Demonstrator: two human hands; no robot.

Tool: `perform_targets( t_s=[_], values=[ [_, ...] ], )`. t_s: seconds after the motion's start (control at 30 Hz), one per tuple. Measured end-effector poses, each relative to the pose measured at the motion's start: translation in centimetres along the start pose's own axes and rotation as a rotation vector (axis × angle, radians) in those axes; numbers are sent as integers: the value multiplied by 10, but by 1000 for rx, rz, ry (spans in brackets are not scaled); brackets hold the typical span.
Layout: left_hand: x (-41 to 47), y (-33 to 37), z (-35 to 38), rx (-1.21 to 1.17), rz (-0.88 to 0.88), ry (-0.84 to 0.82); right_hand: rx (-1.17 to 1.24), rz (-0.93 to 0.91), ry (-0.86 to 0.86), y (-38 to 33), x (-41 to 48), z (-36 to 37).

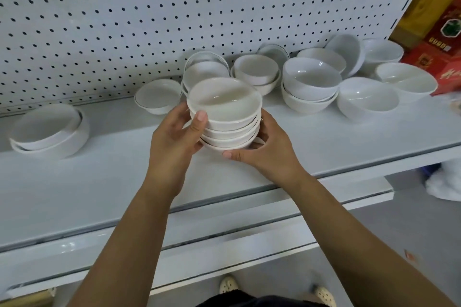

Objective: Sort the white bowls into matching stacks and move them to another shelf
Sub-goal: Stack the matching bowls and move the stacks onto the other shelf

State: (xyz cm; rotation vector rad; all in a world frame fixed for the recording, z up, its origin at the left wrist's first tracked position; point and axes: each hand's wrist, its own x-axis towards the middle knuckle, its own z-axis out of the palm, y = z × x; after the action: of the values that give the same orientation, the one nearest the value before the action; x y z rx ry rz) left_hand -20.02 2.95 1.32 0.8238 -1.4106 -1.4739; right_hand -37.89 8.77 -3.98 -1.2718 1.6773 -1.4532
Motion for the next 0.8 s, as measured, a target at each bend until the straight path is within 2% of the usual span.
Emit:
perform_targets(
  t_s=[0.17, 0.37, 0.8],
  values=[
    [-29, -6, 45, -39, 14, -24, -10, 1, 30, -4, -33, -51],
    [-57, -17, 137, -37, -11, -113, -2, 36, 149, 4, -91, -148],
    [-154, -60, 432, -91, -97, -487, -122, 130, 494, 47, -253, -420]
  ],
)
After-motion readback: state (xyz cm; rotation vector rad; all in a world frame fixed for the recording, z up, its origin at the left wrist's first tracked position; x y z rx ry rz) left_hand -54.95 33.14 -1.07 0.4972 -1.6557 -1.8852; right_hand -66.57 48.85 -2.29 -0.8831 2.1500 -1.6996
